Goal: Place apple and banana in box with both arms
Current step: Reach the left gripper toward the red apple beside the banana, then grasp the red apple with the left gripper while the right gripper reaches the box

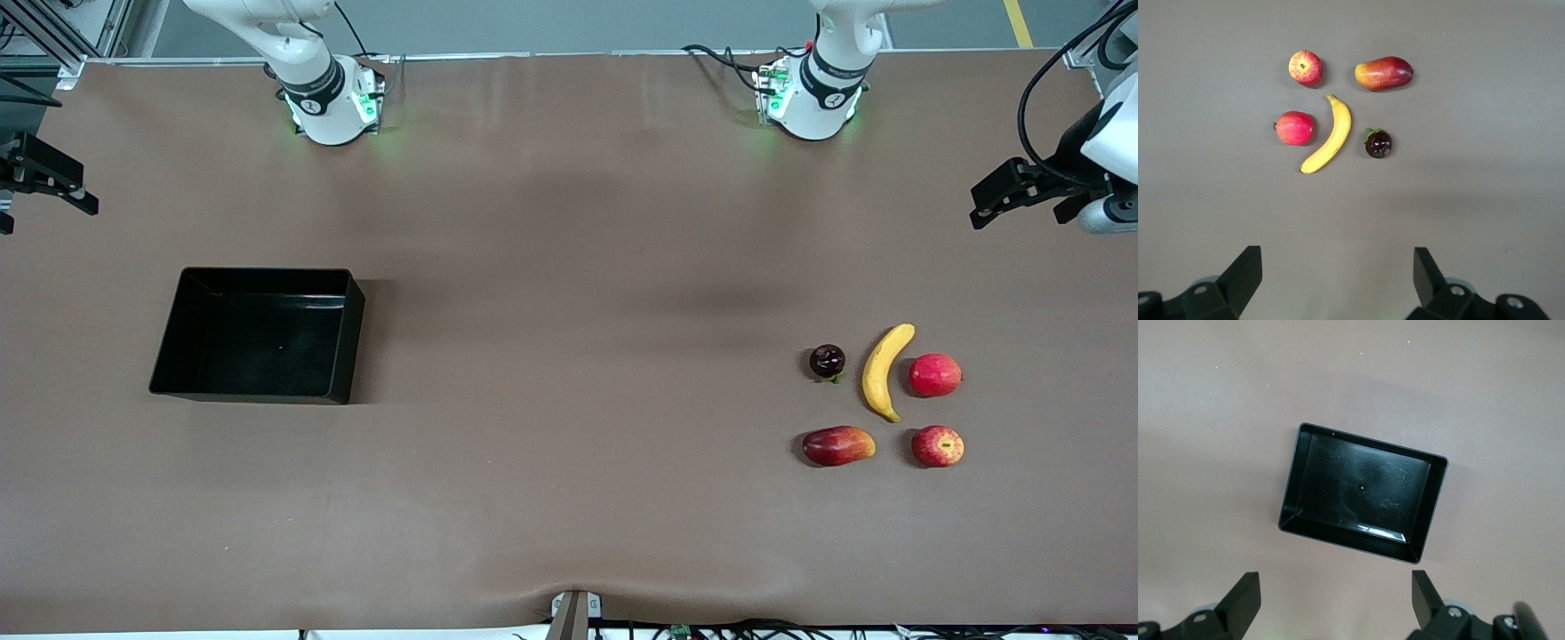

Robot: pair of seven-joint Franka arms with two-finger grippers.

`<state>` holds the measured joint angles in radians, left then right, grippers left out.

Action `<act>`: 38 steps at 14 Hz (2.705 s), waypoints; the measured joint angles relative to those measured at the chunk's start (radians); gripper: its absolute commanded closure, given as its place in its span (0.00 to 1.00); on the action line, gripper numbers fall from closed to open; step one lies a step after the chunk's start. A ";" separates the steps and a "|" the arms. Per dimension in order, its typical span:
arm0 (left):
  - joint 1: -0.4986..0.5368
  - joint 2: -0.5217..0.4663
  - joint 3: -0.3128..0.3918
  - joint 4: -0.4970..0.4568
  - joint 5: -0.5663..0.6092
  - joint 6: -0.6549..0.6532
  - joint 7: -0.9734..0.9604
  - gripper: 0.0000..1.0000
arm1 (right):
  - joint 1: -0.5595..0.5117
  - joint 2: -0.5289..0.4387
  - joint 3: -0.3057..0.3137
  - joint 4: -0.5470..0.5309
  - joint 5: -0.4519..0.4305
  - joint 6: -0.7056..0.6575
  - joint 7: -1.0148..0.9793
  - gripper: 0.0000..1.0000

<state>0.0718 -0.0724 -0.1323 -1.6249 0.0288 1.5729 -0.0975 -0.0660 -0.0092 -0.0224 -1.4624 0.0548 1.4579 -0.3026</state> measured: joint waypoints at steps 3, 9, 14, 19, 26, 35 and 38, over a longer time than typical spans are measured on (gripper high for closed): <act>0.000 0.000 0.001 0.000 0.000 -0.001 0.000 0.00 | 0.000 0.000 0.000 0.000 0.000 -0.001 0.000 0.00; 0.002 0.004 0.009 0.003 0.000 -0.002 0.000 0.00 | 0.001 0.000 0.000 0.000 0.000 -0.006 0.000 0.00; 0.004 0.055 0.010 -0.002 0.000 0.010 -0.001 0.00 | -0.002 0.000 -0.001 0.000 0.000 -0.007 0.000 0.00; 0.006 0.091 0.011 -0.080 0.024 0.162 -0.001 0.00 | -0.026 0.000 0.011 0.000 0.000 -0.010 0.000 0.00; 0.065 0.215 0.017 -0.231 0.034 0.502 0.007 0.00 | -0.085 0.001 0.050 -0.002 0.000 -0.011 -0.001 0.00; 0.072 0.485 0.017 -0.121 0.158 0.718 0.007 0.00 | -0.123 0.148 0.041 -0.010 0.001 0.015 -0.001 0.00; 0.089 0.578 0.018 -0.033 0.163 0.726 0.014 0.00 | -0.147 0.226 0.038 -0.006 0.001 0.048 -0.001 0.00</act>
<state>0.1608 0.5061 -0.1148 -1.6584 0.1918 2.2987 -0.0838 -0.2127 0.2169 0.0161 -1.4682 0.0554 1.5061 -0.3036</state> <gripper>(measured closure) 0.000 0.000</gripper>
